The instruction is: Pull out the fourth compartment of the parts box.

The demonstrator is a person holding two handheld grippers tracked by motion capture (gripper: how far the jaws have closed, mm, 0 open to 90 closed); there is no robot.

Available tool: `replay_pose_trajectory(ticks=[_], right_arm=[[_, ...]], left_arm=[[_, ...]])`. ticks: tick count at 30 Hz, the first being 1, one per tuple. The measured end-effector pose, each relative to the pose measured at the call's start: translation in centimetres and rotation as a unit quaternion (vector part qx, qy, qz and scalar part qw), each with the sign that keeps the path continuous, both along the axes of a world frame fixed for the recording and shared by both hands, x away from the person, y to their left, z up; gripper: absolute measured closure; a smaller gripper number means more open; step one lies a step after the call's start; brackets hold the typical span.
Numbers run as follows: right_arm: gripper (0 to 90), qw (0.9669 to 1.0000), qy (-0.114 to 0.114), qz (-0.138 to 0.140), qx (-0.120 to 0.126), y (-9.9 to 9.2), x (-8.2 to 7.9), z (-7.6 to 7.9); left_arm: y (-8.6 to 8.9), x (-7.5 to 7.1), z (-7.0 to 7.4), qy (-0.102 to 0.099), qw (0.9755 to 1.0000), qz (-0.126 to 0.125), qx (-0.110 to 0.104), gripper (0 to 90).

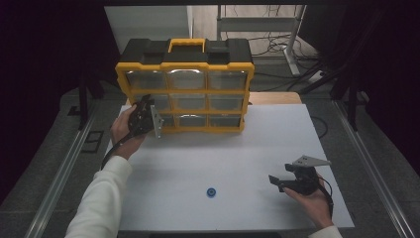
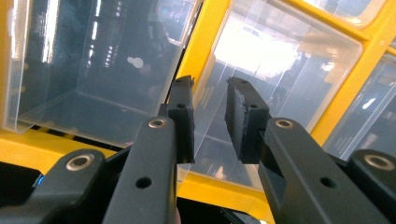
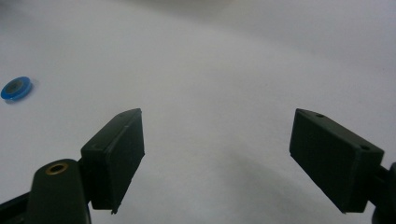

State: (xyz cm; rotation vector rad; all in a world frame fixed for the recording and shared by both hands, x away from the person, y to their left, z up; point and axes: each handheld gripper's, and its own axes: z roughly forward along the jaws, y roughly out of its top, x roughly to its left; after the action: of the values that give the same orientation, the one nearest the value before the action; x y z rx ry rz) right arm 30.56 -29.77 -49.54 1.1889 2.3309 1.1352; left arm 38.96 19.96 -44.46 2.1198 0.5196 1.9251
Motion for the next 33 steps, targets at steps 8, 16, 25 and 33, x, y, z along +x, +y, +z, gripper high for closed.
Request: replay_pose_trajectory(ticks=[8, 16, 25, 33], right_arm=[[18.4, 1.0, 0.0, 0.002, 0.001, 0.1, 0.0, 0.0], [18.4, 1.0, -0.001, 0.003, 0.001, 0.1, -0.1, 0.0], [18.4, 1.0, -0.001, 0.004, 0.001, 0.1, -0.1, 0.0], [18.4, 1.0, -0.002, 0.007, -0.001, 0.3, -0.1, 0.1]], left_arm=[[0.0, -0.7, -0.1, -0.003, 1.0, -0.001, -0.001, 73.1], [0.1, -1.3, -0.1, -0.003, 1.0, -0.004, -0.001, 73.1], [0.1, -2.1, 0.0, -0.003, 1.0, -0.005, 0.004, 73.1], [0.1, -2.8, 0.0, -0.004, 1.0, -0.006, 0.003, 73.1]])
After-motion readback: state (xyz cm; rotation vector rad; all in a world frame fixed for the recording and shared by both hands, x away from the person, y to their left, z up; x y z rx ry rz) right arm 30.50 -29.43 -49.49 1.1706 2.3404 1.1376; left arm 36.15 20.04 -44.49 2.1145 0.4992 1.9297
